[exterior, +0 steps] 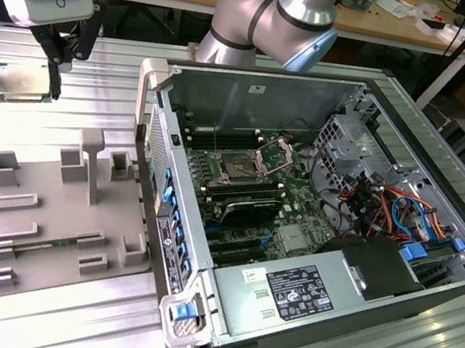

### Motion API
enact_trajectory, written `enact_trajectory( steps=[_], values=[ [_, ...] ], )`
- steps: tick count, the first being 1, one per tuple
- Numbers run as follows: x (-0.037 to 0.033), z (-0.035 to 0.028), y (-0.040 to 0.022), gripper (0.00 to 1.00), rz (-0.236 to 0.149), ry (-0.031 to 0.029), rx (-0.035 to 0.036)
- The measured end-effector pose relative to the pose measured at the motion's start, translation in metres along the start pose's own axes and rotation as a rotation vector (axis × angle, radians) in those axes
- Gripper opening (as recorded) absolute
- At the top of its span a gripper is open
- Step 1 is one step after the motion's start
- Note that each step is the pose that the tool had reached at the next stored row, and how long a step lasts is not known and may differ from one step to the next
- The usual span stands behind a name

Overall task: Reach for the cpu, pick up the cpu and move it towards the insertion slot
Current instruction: 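Pick up the cpu and move it towards the insertion slot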

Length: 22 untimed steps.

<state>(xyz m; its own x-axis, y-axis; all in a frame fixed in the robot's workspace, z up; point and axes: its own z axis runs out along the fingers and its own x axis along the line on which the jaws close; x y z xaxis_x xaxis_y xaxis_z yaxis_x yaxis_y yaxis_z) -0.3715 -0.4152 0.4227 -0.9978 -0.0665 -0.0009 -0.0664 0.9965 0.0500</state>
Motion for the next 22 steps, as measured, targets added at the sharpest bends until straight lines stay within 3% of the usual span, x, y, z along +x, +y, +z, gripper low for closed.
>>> enact_trajectory(
  steps=[22],
  values=[
    [-0.02, 0.0, -0.0013, 0.55, 0.0, 0.0001, -0.0002]
  ],
)
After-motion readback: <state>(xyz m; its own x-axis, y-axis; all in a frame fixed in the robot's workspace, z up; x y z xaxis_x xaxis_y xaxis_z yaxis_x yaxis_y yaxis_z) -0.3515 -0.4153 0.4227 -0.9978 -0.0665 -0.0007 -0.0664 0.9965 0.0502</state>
